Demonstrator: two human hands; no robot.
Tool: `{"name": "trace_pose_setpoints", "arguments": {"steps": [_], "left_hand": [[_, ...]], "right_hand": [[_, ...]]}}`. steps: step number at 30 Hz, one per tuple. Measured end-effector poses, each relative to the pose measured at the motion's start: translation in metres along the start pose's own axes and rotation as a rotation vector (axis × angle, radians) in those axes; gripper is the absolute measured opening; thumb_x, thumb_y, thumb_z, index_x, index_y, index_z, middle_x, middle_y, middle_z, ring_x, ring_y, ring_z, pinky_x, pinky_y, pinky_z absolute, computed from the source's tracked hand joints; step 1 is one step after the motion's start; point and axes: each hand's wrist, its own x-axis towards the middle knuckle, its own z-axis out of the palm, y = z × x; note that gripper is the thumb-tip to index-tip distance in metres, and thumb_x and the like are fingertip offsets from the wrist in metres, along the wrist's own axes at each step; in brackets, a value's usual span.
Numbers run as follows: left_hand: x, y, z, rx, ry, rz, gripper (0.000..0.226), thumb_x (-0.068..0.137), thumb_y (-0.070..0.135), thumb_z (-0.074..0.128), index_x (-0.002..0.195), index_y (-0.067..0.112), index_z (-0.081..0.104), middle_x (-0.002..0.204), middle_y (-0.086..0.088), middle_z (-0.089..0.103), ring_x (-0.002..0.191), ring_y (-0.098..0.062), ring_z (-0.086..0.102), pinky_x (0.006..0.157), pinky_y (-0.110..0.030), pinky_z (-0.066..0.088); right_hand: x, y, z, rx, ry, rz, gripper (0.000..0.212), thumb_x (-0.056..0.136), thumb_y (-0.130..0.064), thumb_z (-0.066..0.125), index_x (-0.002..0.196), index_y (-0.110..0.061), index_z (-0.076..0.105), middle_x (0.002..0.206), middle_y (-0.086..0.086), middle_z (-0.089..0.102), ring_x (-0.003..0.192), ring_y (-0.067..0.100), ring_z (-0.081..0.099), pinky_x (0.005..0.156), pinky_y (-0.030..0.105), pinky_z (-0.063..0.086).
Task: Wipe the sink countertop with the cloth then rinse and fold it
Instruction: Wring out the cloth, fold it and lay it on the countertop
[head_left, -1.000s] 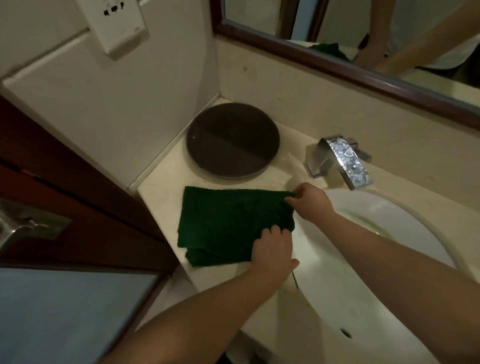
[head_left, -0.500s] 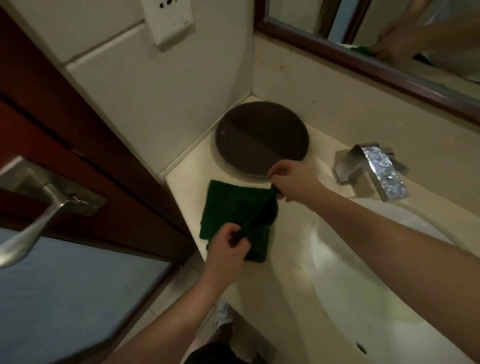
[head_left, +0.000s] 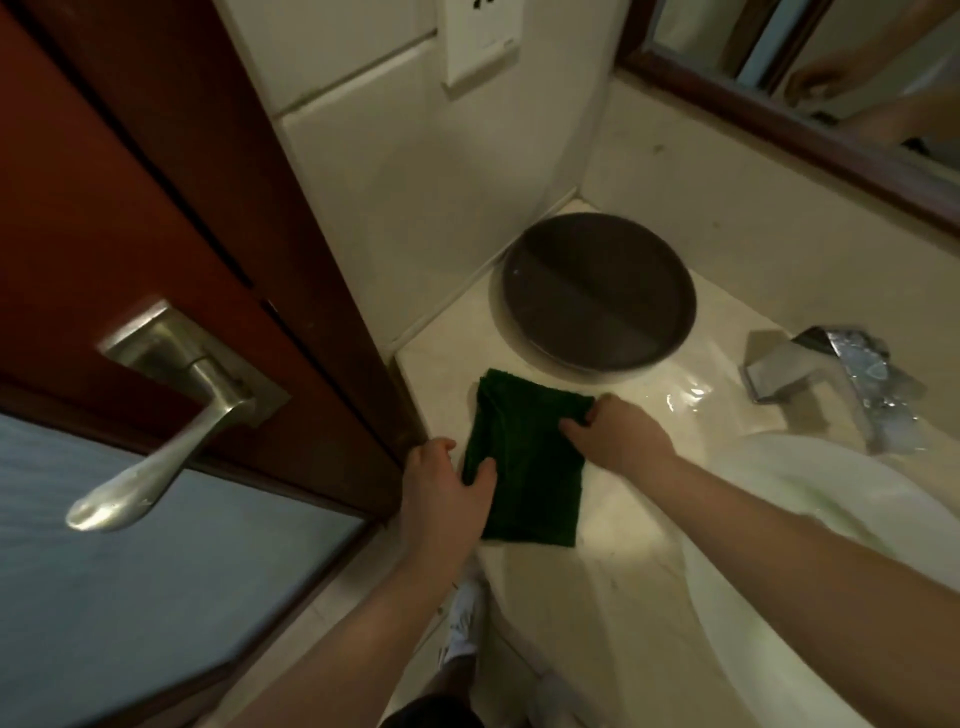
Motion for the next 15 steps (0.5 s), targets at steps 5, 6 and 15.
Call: {"name": "trace_pose_setpoints", "arguments": {"steps": [5, 6, 15], "left_hand": [[0.03, 0.041, 0.022, 0.291, -0.139, -0.076, 0.075, 0.066, 0.057, 0.076, 0.119, 0.013, 0.046, 0.118, -0.008, 0.053, 0.109, -0.026, 0.051, 0.085, -0.035, 0.046], [0.033, 0.043, 0.025, 0.332, -0.157, -0.072, 0.074, 0.067, 0.052, 0.077, 0.121, 0.013, 0.045, 0.119, -0.009, 0.054, 0.11, -0.026, 0.051, 0.087, -0.038, 0.047], [0.046, 0.043, -0.003, -0.581, -0.457, -0.217, 0.039, 0.093, 0.009, 0.049, 0.13, 0.022, 0.046, 0.123, -0.008, 0.057, 0.111, -0.024, 0.058, 0.093, -0.041, 0.052]], "right_hand": [[-0.018, 0.003, 0.024, 0.151, 0.002, 0.109, 0.046, 0.076, -0.058, 0.064, 0.091, -0.015, 0.059, 0.085, 0.003, 0.064, 0.082, 0.023, 0.065, 0.065, 0.031, 0.049], [-0.021, 0.001, 0.028, 0.191, -0.026, 0.106, 0.039, 0.078, -0.053, 0.064, 0.089, -0.015, 0.061, 0.084, 0.003, 0.064, 0.082, 0.023, 0.065, 0.065, 0.03, 0.048], [-0.064, 0.002, -0.006, 0.822, 0.12, -0.012, 0.023, 0.09, -0.028, 0.063, 0.107, -0.017, 0.052, 0.088, 0.006, 0.07, 0.073, 0.015, 0.068, 0.058, 0.027, 0.055]]}}
